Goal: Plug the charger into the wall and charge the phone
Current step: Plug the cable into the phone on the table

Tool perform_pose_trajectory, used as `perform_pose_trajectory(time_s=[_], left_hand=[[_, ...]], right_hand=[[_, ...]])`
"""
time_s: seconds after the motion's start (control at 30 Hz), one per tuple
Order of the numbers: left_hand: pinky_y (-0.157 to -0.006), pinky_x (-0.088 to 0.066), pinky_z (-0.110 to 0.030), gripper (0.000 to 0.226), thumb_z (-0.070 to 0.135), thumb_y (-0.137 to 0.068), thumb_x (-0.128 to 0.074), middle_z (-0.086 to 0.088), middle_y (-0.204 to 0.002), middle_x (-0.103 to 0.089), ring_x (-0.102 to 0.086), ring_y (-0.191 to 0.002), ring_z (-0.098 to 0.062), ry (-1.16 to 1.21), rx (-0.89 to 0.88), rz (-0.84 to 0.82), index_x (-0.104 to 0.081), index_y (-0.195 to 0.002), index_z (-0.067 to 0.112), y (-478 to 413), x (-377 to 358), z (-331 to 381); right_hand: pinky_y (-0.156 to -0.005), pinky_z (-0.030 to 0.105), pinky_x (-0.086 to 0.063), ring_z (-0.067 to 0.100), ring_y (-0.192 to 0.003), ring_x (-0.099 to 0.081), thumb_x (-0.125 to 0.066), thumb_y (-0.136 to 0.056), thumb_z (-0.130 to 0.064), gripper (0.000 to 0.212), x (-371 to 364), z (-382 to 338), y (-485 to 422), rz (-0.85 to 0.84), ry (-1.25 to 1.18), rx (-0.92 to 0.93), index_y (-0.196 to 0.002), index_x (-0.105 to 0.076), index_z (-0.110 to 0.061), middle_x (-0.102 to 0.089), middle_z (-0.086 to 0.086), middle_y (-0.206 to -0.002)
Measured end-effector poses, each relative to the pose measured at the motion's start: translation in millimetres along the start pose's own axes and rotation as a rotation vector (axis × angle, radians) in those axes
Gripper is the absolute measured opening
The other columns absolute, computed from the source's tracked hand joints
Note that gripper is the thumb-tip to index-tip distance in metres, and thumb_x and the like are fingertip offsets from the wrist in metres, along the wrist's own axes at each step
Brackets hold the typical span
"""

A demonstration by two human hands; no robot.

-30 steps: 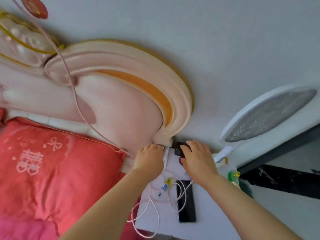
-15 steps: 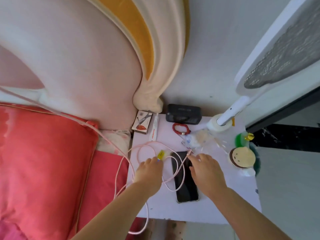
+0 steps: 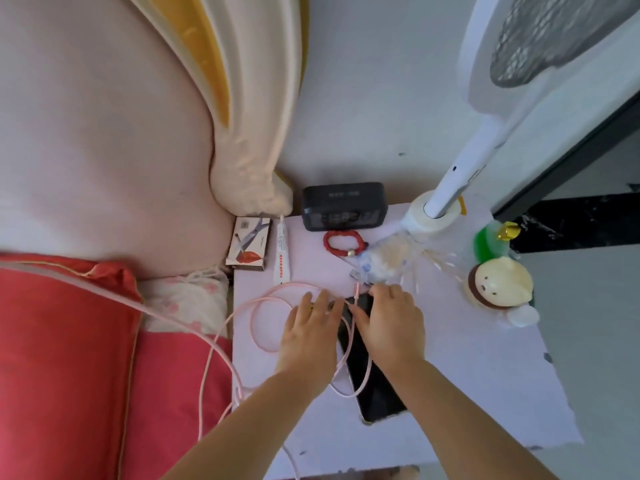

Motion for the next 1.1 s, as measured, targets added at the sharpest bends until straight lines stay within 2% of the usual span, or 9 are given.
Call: perform_pose_trajectory(time_s=[0.2,0.4,0.53,0.67,0.73,0.83,0.9,1.0,1.1], left_hand=[[-0.116,-0.002,-0.040,0.079,0.011,-0.086,-0.048,-0.002,-0.157,0.002,0.005,-0.143,-0.028,-0.097,-0.044,-0.010,0.004,-0.145,0.022,1.1,-6.3,-2.3],[-0.116,-0.010,-0.041,0.072,0.009,-0.084,-0.046,-0.006,-0.155,-0.009,-0.003,-0.142,-0.030,-0.043,-0.091,0.067,-0.009,-0.144,0.019,-1.4,-2.4,1.0],[-0.114,-0.011,-0.042,0.060,0.007,-0.086,-0.043,-0.002,-0.155,-0.013,-0.005,-0.143,-0.029,-0.020,-0.231,0.135,-0.022,-0.141,0.019,3.6,-4.3,9.4],[-0.114,-0.013,-0.041,0.055,0.014,-0.090,-0.046,0.003,-0.153,-0.025,-0.012,-0.142,-0.025,-0.059,-0.494,0.098,-0.028,-0.140,0.027,15.5,-13.7,23.4],[-0.116,-0.014,-0.042,0.051,0.019,-0.092,-0.045,0.003,-0.153,-0.025,-0.014,-0.142,-0.024,-0.113,-0.614,0.032,-0.029,-0.140,0.030,22.5,-20.9,26.8],[-0.114,-0.011,-0.044,0.052,0.031,-0.091,-0.050,0.006,-0.152,-0.026,-0.012,-0.142,-0.024,-0.120,-0.720,-0.064,-0.031,-0.139,0.033,33.6,-27.6,29.5],[-0.113,-0.008,-0.047,0.062,0.036,-0.086,-0.056,0.007,-0.153,-0.024,-0.009,-0.143,-0.025,-0.171,-0.748,-0.090,-0.028,-0.140,0.033,38.0,-30.4,31.9],[-0.113,-0.006,-0.049,0.073,0.037,-0.080,-0.061,0.003,-0.153,-0.022,-0.009,-0.142,-0.027,-0.281,-0.747,-0.060,-0.023,-0.142,0.031,37.5,-28.5,34.1],[-0.112,-0.008,-0.049,0.080,0.042,-0.074,-0.065,0.000,-0.149,-0.028,-0.014,-0.139,-0.028,-0.345,-0.801,-0.021,-0.024,-0.141,0.030,33.1,-21.8,40.8]], right_hand=[[-0.078,0.032,-0.040,0.022,-0.094,-0.052,-0.050,-0.087,-0.031,0.023,-0.5,-5.6,7.4,0.053,-0.074,-0.097,-0.100,-0.063,-0.017,-0.062,0.004,-0.099],[-0.070,0.033,-0.045,0.023,-0.077,-0.058,-0.055,-0.085,-0.024,0.009,8.2,6.3,50.6,0.188,-0.394,-0.221,-0.083,-0.057,-0.015,-0.065,0.002,-0.081],[-0.052,0.016,-0.037,0.014,-0.066,-0.053,-0.057,-0.085,-0.022,0.009,0.0,14.5,90.2,0.238,-0.566,-0.301,-0.079,-0.050,-0.020,-0.056,-0.011,-0.068],[-0.054,0.005,-0.038,0.002,-0.064,-0.056,-0.057,-0.085,-0.016,0.013,-10.5,21.1,128.5,0.263,-0.734,-0.357,-0.075,-0.051,-0.023,-0.061,-0.013,-0.068],[-0.059,0.011,-0.043,0.002,-0.061,-0.059,-0.057,-0.085,-0.013,0.017,-15.1,26.5,145.6,0.279,-0.806,-0.392,-0.073,-0.051,-0.024,-0.063,-0.011,-0.066],[-0.071,0.041,-0.057,0.017,-0.062,-0.067,-0.057,-0.085,-0.010,0.020,-24.3,35.5,166.1,0.277,-0.921,-0.465,-0.072,-0.052,-0.025,-0.065,-0.005,-0.064],[-0.073,0.045,-0.058,0.018,-0.062,-0.068,-0.058,-0.084,-0.011,0.020,-29.9,41.3,175.0,0.263,-0.915,-0.489,-0.071,-0.054,-0.026,-0.065,-0.006,-0.064],[-0.064,0.034,-0.056,0.012,-0.060,-0.064,-0.061,-0.083,-0.012,0.019,-35.0,49.6,179.9,0.265,-0.884,-0.501,-0.071,-0.057,-0.026,-0.064,-0.009,-0.068],[-0.058,0.018,-0.044,0.009,-0.066,-0.059,-0.065,-0.081,-0.015,0.017,-37.0,57.3,178.6,0.293,-0.795,-0.491,-0.070,-0.057,-0.025,-0.061,-0.012,-0.068]])
Point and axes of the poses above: each hand's wrist, its own y-axis away from the middle knuckle, its own x-axis out of the back of the hand, z = x × y, the point moved 3 cm from there along -y, towards the middle knuckle
